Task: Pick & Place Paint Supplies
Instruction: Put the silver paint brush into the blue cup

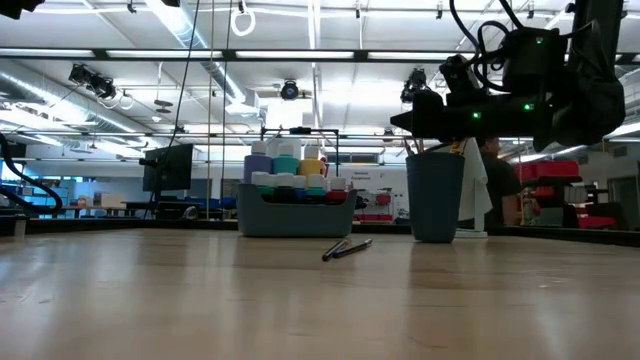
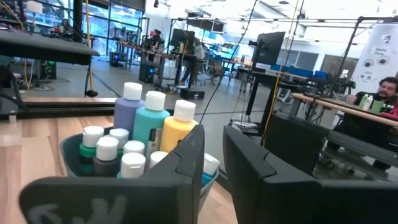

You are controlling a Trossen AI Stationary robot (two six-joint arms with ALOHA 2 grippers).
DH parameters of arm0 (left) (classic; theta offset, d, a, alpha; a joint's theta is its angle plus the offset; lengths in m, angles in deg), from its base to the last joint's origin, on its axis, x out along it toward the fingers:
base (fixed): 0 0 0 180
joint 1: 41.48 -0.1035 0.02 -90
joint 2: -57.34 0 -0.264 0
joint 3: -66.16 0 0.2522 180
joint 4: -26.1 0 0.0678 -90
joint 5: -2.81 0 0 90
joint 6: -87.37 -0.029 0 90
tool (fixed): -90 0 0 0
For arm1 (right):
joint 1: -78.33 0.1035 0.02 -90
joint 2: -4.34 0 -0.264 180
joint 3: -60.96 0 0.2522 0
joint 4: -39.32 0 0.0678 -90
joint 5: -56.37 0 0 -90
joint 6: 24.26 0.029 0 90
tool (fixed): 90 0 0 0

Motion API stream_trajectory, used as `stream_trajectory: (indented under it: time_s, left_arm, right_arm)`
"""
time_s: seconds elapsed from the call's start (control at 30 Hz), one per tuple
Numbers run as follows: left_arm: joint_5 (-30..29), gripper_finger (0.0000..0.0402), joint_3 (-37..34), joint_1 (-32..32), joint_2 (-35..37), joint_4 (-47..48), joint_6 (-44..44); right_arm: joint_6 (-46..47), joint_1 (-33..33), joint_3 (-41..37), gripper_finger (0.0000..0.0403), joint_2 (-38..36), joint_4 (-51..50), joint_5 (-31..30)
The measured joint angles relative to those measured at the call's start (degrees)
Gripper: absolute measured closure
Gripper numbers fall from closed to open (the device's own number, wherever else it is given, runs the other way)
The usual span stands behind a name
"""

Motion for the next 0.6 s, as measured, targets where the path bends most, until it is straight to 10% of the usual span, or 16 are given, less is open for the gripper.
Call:
stream_trajectory:
  time_s: [0.6]
  left_arm:
    - [-0.5, 0.0341, 0.0, 0.0, 0.0, 0.0, 0.0]
  right_arm:
    - [-11.9, 6.2, 2.2, 0.0336, -3.4, 0.4, -3.6]
